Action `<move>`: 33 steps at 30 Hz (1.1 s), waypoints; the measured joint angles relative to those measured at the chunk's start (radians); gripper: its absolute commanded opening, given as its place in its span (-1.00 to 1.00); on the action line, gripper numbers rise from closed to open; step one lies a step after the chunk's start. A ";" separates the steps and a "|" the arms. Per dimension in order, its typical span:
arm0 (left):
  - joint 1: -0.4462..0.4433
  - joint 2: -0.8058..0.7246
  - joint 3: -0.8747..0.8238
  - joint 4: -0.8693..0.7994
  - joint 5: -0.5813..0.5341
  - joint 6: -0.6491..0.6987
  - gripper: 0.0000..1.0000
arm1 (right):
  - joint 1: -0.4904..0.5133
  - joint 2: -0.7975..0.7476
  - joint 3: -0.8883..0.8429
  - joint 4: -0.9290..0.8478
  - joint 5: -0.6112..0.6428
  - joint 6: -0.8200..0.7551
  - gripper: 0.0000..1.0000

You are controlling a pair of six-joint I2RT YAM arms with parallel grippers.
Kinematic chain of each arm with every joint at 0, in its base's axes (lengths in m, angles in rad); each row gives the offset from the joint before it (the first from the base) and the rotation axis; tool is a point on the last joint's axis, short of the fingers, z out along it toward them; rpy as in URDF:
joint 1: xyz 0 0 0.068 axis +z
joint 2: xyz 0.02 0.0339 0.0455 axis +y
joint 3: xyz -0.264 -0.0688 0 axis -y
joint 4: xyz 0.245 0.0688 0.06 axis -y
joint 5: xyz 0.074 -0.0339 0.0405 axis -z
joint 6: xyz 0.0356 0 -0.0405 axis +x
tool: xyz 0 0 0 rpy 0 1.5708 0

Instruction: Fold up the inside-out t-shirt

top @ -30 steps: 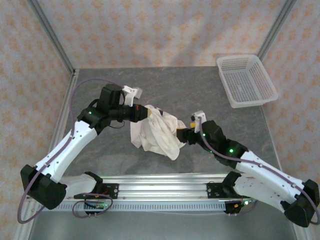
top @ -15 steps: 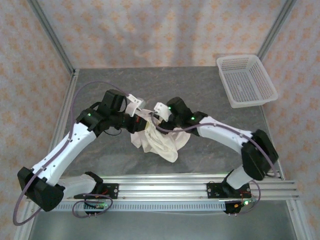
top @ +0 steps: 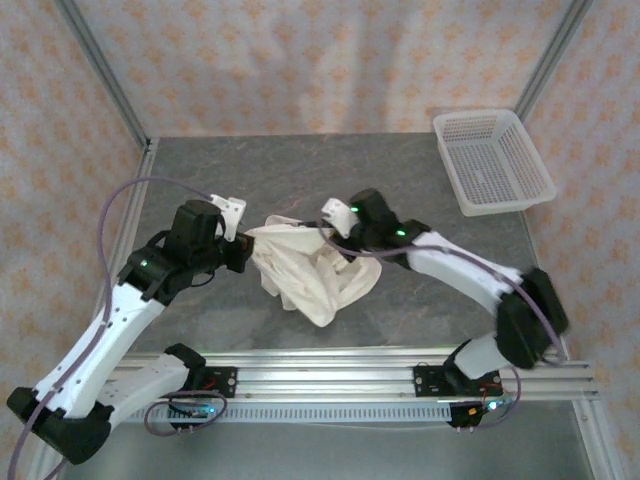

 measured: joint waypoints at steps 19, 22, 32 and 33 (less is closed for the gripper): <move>-0.039 0.035 0.071 0.123 -0.013 -0.090 0.40 | -0.100 -0.046 0.097 0.041 -0.485 0.717 -1.00; -0.193 -0.032 0.075 0.138 0.053 -0.090 0.43 | -0.100 -0.035 0.097 0.043 -0.455 0.760 -1.00; -0.270 0.256 -0.006 0.284 0.137 -0.096 0.68 | -0.100 -0.048 0.092 0.054 -0.447 0.824 -1.00; -0.274 0.285 -0.004 0.302 0.140 -0.097 0.58 | -0.100 -0.055 0.088 0.054 -0.445 0.826 -1.00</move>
